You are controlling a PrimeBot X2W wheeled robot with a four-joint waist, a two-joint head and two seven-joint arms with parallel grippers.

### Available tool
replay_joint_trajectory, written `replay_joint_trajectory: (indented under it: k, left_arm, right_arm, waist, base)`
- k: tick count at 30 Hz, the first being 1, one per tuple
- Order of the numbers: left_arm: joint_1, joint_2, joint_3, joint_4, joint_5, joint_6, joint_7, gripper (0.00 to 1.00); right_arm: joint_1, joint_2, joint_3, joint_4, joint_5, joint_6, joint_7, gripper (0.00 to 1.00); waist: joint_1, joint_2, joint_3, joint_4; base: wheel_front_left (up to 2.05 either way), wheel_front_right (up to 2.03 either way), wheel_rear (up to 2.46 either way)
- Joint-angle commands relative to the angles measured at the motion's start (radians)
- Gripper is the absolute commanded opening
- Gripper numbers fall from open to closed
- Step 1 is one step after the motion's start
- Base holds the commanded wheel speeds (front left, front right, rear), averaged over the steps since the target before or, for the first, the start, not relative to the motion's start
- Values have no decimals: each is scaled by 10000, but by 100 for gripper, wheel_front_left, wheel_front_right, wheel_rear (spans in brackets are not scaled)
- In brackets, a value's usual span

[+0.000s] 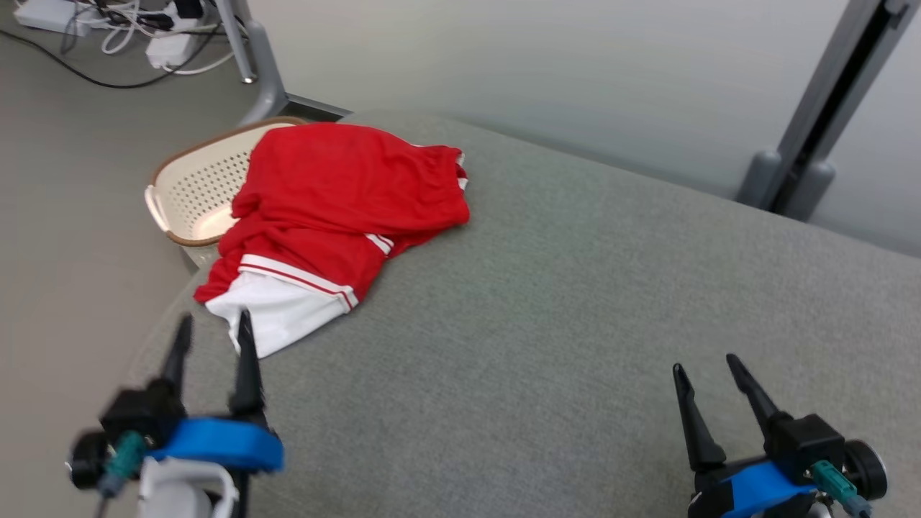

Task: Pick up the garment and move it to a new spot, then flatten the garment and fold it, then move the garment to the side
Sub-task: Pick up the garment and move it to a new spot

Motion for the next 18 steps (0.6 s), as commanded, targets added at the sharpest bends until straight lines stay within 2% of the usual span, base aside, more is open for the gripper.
replay_joint_trajectory:
  k: [1,5,9,14,18]
  left_arm:
    - [-502,197,113,-174,-55,-39,-49,100]
    - [-1914,925,638,-658,-194,-67,73,100]
    - [-3778,1669,1052,-799,-463,-178,710,100]
    - [-6164,2469,1161,-93,-720,-334,1628,100]
    - [-7499,2905,894,1104,-666,-437,2347,100]
  right_arm:
    - [-165,-49,-88,-74,-171,4,-35,100]
    - [-484,-46,-248,-331,-580,4,-35,100]
    - [-917,-46,-278,-678,-995,4,-35,100]
    - [-1586,-43,-20,-1128,-1450,3,-35,100]
    - [-2030,-45,349,-1520,-1602,4,-35,100]
  waist:
    - [0,0,144,-90]
    - [0,0,783,-481]
    - [0,0,1561,-1009]
    - [0,0,2607,-1830]
    - [0,0,3425,-2476]
  base:
    - [0,0,0]
    - [0,0,0]
    - [0,0,0]
    - [0,0,0]
    - [0,0,0]
